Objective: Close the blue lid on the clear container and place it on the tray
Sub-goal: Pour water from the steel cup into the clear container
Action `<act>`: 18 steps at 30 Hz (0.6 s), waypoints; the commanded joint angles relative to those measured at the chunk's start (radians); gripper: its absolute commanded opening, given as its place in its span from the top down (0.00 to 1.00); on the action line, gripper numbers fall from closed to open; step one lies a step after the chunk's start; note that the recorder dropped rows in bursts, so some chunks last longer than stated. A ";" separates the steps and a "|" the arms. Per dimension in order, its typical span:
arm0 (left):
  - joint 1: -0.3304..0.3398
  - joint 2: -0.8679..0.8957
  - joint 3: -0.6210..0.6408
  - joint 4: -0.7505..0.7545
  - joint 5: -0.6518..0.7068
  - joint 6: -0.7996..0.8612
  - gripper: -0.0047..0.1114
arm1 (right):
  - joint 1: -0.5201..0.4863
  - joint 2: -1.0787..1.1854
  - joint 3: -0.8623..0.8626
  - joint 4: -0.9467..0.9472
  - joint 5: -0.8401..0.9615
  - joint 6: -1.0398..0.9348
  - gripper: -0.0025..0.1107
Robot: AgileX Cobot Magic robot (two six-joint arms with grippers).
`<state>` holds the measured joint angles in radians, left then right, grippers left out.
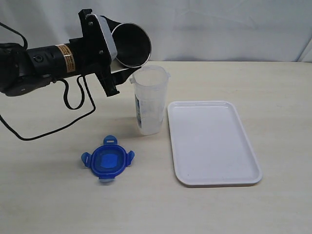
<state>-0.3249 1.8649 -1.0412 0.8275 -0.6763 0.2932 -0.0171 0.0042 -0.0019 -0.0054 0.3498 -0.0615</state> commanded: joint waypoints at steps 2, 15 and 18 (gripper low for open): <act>-0.001 -0.022 -0.020 -0.036 -0.058 0.047 0.96 | -0.004 -0.004 0.002 -0.007 -0.004 -0.003 0.94; -0.001 -0.022 -0.020 -0.039 -0.058 0.089 0.96 | -0.004 -0.004 0.002 -0.007 -0.004 -0.003 0.94; -0.001 -0.022 -0.020 -0.063 -0.058 0.103 0.96 | -0.004 -0.004 0.002 -0.007 -0.004 -0.003 0.94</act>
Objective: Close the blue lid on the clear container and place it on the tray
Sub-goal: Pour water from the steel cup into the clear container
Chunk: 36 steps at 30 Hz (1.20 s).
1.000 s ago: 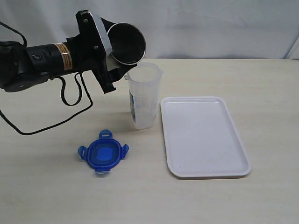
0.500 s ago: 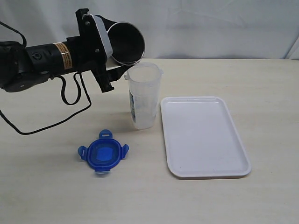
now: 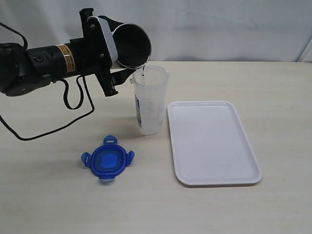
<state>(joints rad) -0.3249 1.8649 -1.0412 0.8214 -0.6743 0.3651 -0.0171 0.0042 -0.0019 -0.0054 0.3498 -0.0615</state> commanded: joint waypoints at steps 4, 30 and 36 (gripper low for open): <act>-0.001 -0.022 -0.020 -0.075 -0.060 0.052 0.96 | -0.004 -0.004 0.002 -0.007 -0.004 -0.003 0.94; -0.001 -0.021 -0.020 -0.079 -0.056 0.117 0.96 | -0.004 -0.004 0.002 -0.007 -0.004 -0.003 0.94; -0.001 -0.021 -0.020 -0.079 -0.056 0.117 0.96 | -0.004 -0.004 0.002 -0.007 -0.004 -0.003 0.94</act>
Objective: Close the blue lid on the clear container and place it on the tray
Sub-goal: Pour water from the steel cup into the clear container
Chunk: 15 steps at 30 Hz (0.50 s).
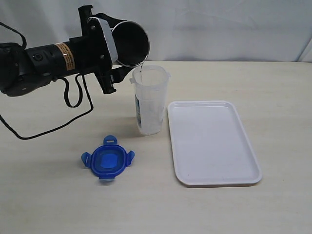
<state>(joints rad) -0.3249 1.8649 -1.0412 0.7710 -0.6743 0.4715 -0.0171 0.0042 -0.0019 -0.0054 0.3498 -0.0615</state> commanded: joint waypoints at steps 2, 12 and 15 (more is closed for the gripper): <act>-0.001 -0.021 -0.020 -0.028 -0.056 0.021 0.96 | -0.004 -0.004 0.002 -0.007 -0.004 -0.003 0.94; -0.001 -0.021 -0.020 -0.028 -0.056 0.036 0.96 | -0.004 -0.004 0.002 -0.007 -0.004 -0.003 0.94; -0.001 -0.021 -0.020 -0.028 -0.056 0.036 0.96 | -0.004 -0.004 0.002 -0.007 -0.004 -0.003 0.94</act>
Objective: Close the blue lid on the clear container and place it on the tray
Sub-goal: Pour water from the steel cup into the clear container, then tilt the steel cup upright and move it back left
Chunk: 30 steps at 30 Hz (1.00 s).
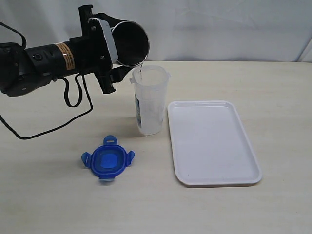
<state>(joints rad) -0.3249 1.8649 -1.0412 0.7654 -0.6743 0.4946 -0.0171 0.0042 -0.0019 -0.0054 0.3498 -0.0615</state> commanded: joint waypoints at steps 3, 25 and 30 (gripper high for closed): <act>-0.001 -0.021 -0.020 -0.023 -0.056 0.015 0.96 | -0.004 -0.004 0.002 -0.007 -0.004 -0.003 0.94; -0.001 -0.021 -0.020 -0.027 -0.033 -0.268 0.96 | -0.004 -0.004 0.002 -0.007 -0.004 -0.003 0.94; -0.001 -0.021 -0.020 -0.027 -0.033 -0.486 0.96 | -0.004 -0.004 0.002 -0.007 -0.004 -0.003 0.94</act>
<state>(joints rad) -0.3249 1.8649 -1.0412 0.7639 -0.6526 0.0704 -0.0171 0.0042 -0.0019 -0.0054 0.3498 -0.0615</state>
